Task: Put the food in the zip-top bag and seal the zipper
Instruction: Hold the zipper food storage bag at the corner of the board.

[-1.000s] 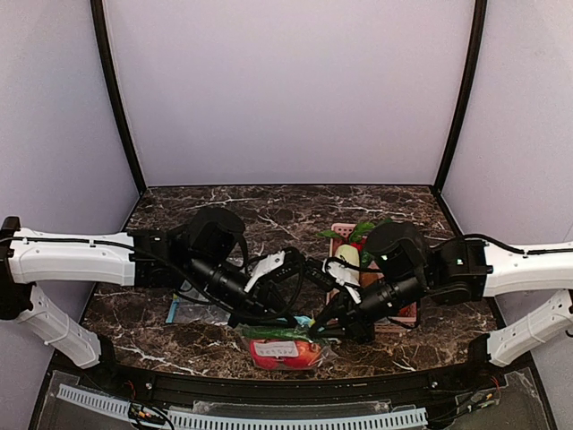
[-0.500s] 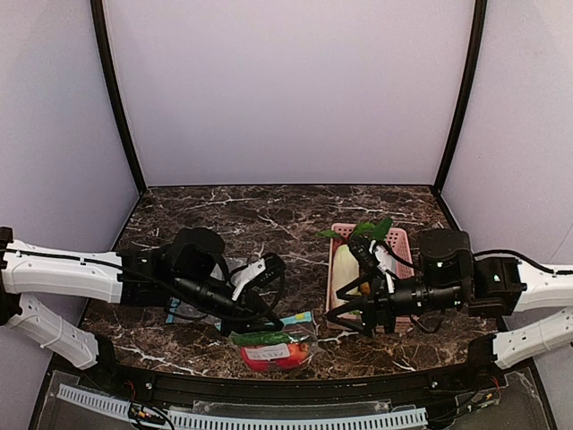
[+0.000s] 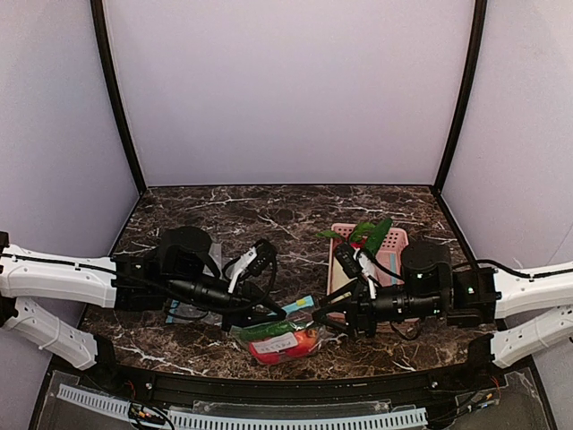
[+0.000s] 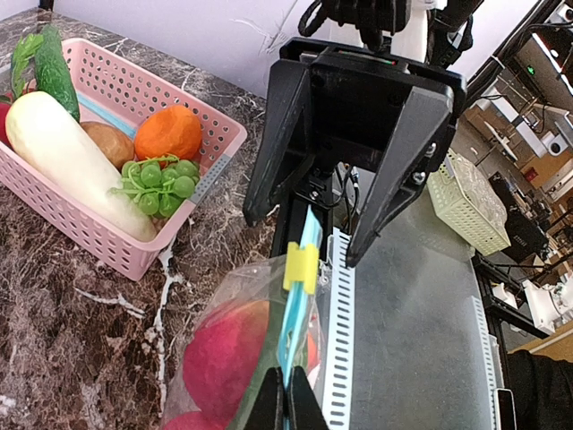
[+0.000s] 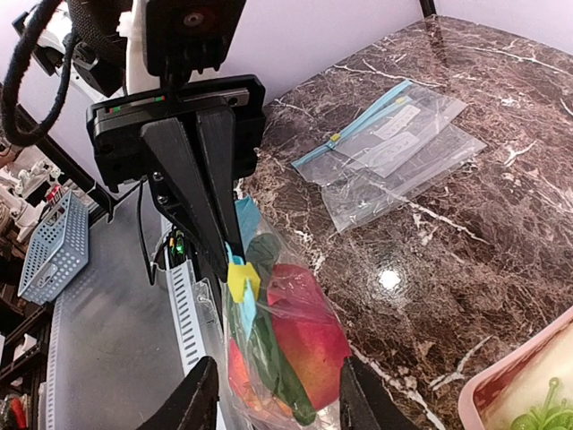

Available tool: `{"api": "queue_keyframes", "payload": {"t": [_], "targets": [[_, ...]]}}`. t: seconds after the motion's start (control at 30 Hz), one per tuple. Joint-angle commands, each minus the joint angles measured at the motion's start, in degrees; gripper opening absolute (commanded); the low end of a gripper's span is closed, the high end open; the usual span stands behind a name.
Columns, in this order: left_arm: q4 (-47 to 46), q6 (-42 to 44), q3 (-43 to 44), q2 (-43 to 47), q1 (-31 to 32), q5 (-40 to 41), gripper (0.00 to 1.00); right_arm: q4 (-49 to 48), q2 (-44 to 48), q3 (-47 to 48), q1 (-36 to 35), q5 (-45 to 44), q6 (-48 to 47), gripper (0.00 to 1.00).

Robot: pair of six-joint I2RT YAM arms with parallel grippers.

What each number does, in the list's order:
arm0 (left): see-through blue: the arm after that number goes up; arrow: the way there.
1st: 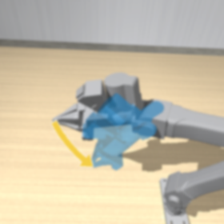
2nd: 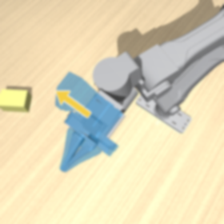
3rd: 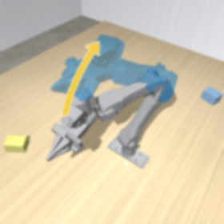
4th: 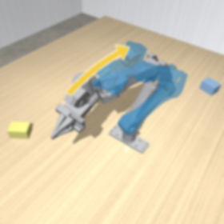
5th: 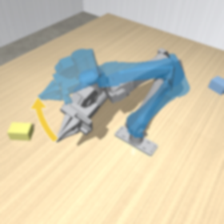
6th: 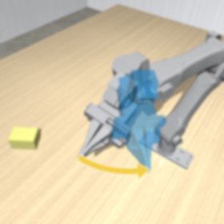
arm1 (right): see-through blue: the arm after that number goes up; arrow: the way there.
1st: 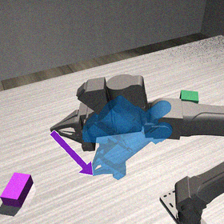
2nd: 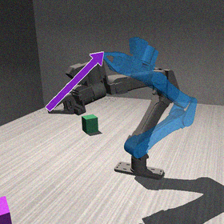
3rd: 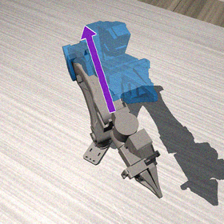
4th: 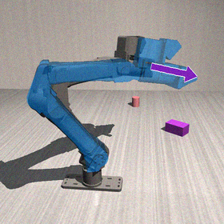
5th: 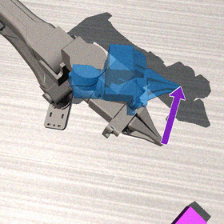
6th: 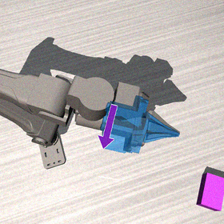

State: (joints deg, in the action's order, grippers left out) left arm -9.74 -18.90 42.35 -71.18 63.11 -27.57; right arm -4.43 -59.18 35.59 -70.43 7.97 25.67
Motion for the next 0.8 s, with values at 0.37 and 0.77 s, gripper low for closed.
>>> {"api": "queue_keyframes", "payload": {"t": [0.37,0.77], "targets": [[-4.0,-1.9,-1.7,0.1,-0.1,-1.0,0.01,-7.4,-3.1,1.8,0.2,4.1,0.3,0.33],[-4.3,-2.1,-1.8,-0.1,-0.1,-2.4,0.01,-9.9,-4.8,1.8,0.1,4.5,1.1,0.05]]}}
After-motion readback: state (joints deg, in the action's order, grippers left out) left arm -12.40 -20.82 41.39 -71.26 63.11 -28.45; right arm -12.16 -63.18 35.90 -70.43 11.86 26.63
